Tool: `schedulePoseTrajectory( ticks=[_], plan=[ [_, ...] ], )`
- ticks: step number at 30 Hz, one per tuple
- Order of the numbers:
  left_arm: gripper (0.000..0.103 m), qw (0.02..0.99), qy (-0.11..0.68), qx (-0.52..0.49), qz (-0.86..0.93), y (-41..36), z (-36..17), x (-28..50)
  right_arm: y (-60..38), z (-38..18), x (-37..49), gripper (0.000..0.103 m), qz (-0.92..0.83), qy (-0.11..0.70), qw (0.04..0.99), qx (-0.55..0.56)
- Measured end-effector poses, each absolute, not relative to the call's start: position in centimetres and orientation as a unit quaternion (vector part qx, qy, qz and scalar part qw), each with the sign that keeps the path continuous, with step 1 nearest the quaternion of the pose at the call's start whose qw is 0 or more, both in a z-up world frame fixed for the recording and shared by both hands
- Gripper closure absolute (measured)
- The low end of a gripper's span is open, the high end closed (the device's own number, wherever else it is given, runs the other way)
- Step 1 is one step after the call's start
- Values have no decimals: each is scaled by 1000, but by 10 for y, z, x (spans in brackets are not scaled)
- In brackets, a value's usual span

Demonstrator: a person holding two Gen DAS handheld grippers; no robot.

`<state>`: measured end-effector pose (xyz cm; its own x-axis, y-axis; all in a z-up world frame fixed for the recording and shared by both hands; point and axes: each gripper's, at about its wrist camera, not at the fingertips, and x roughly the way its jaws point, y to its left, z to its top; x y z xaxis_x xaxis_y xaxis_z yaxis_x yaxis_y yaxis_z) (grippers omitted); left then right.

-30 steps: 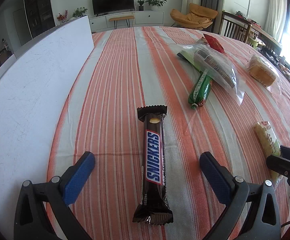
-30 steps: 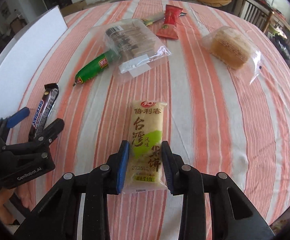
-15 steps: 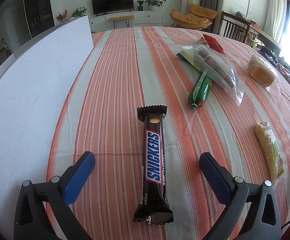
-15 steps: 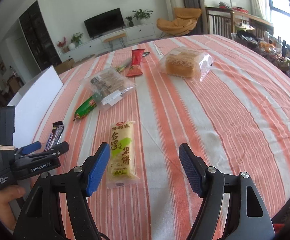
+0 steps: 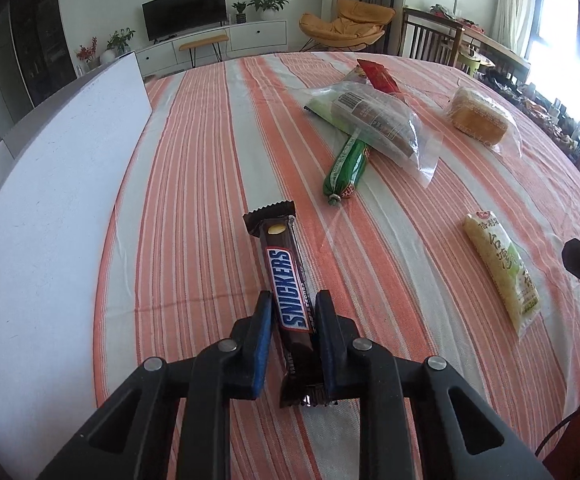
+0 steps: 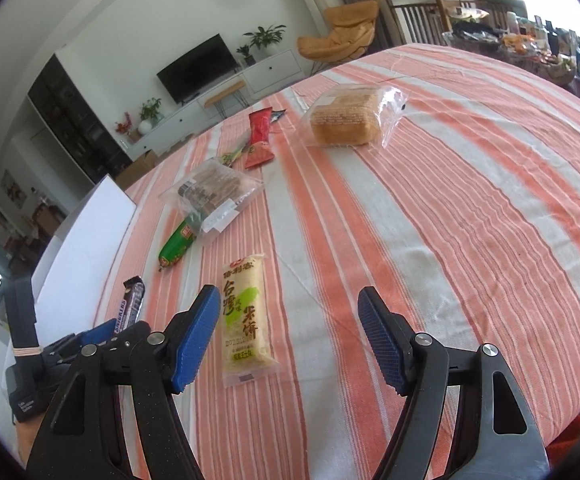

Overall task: Organize snacks
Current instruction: 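Lift both snacks into the cardboard box and open both tools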

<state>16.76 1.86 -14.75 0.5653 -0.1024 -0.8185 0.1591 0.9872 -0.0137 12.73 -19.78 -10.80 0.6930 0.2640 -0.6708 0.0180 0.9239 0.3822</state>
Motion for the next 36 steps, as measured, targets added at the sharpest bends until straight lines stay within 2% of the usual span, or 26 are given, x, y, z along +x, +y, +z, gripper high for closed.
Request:
schedulePoseTrajectory(
  ticks=[11, 13, 14, 15, 18, 21, 28, 36],
  plan=[
    [86, 891, 442, -23, -103, 29, -122, 120, -129, -118, 182, 31, 119, 514, 849, 19],
    [86, 889, 445, -31, -108, 32, -119, 115, -122, -123, 189, 46, 113, 532, 839, -9],
    [86, 888, 445, -36, -110, 35, -117, 111, -120, -125, 190, 67, 109, 542, 833, -23],
    [86, 888, 444, -41, -113, 38, -115, 108, -120, -126, 189, 72, 108, 544, 832, -27],
    [86, 889, 438, -54, -121, 45, -106, 97, -135, -117, 177, 73, 100, 543, 834, 15],
    [86, 888, 434, -70, -139, 46, -97, 84, -156, -98, 157, 73, 126, 514, 841, 112],
    [86, 868, 436, -141, -190, 55, -71, 59, -152, -111, 145, 73, 119, 539, 826, 115],
    [86, 919, 340, -183, -81, 177, 10, 29, -19, 4, 143, 73, 303, 459, 830, 96]
  ],
)
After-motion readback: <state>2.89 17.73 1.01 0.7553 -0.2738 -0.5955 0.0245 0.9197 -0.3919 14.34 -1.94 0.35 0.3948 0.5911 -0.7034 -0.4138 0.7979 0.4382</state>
